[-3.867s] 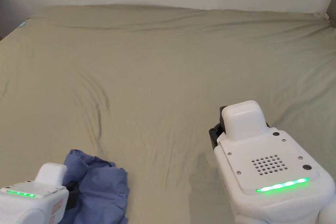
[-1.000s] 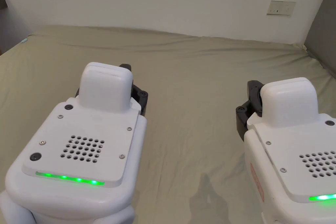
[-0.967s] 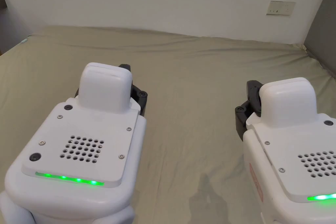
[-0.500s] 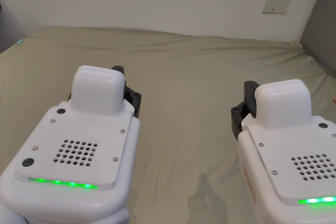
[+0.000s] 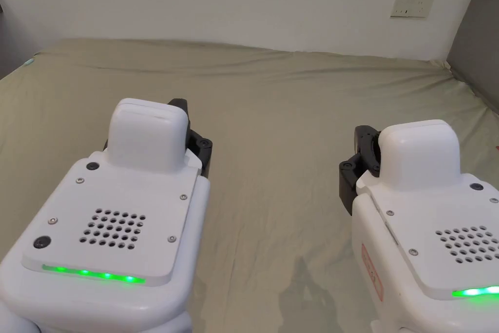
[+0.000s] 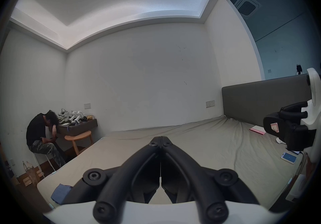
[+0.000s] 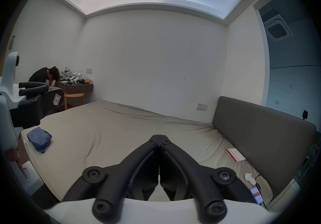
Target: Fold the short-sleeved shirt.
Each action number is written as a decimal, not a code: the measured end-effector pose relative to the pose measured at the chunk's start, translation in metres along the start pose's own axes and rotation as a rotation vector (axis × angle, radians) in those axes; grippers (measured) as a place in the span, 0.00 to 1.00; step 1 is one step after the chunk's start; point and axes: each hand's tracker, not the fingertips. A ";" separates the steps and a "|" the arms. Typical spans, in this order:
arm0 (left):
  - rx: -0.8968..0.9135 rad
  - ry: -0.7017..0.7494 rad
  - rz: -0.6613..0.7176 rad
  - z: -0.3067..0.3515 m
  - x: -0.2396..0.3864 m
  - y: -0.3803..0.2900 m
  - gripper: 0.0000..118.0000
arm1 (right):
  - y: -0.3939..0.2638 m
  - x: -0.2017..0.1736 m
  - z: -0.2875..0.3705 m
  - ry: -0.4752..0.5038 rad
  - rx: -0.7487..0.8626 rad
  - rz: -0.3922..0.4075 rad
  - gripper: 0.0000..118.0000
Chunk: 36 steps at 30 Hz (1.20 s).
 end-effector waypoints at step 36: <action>-0.026 0.010 -0.013 -0.005 -0.001 -0.001 1.00 | 0.027 0.011 -0.013 -0.142 -0.301 -0.074 0.96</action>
